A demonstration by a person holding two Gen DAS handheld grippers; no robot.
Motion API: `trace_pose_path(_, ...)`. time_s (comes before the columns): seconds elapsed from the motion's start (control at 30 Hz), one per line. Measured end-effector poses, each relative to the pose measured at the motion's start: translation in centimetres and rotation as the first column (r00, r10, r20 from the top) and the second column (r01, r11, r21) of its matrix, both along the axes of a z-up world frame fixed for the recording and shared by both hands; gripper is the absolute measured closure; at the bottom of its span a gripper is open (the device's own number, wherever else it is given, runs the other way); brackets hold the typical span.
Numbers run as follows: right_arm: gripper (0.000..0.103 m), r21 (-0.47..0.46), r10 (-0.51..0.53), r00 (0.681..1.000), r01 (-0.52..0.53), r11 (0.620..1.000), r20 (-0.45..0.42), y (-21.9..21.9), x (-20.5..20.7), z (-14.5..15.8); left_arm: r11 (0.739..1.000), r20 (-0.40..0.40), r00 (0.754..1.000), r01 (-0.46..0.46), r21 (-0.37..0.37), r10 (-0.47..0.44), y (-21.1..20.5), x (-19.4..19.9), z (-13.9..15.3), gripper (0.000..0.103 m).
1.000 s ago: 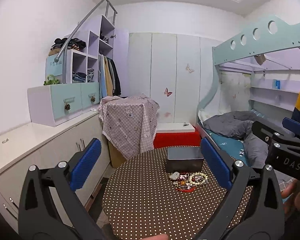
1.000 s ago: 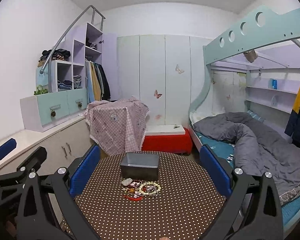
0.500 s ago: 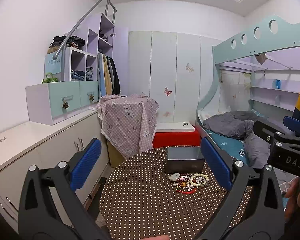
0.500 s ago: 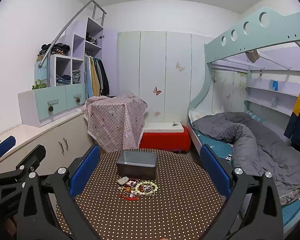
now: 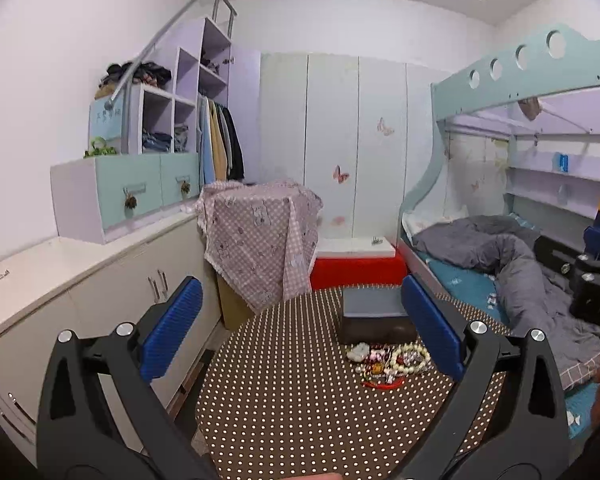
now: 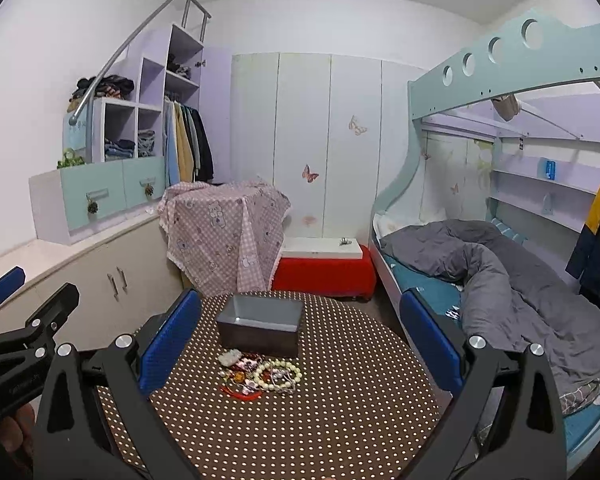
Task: Organize jewelry
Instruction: 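Move both tools down toward the jewelry pile beside the grey box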
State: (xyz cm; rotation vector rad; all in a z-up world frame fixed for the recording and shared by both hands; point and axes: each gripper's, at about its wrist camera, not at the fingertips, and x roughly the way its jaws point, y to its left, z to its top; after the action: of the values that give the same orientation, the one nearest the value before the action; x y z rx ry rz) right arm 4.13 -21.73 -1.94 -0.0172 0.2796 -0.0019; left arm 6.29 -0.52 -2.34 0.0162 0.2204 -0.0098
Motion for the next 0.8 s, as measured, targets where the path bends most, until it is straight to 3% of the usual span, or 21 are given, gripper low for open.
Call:
trace_pose_path(0.23, 0.007, 0.018, -0.002, 0.991, 0.004, 1.000, -0.131, -1.6, 3.4, -4.2, 0.999, -0.188, 0.982, 0.033, 0.044, -0.024, -1.6, 5.6, -5.4, 0.006)
trace_pose_path(0.47, 0.007, 0.036, 0.005, 0.958, 0.005, 0.999, -0.285, -2.8, 7.1, -9.1, 0.996, -0.387, 0.921, 0.067, 0.057, -0.040, -3.3, 12.2, -11.6, 0.006)
trace_pose_path(0.8, 0.007, 0.055, 0.031, 0.914, -0.010, 0.998, -0.404, -3.4, 11.2, -11.9, 0.990, -0.489, 0.872, 0.096, 0.099, -0.036, -4.2, 19.4, -14.4, 0.006)
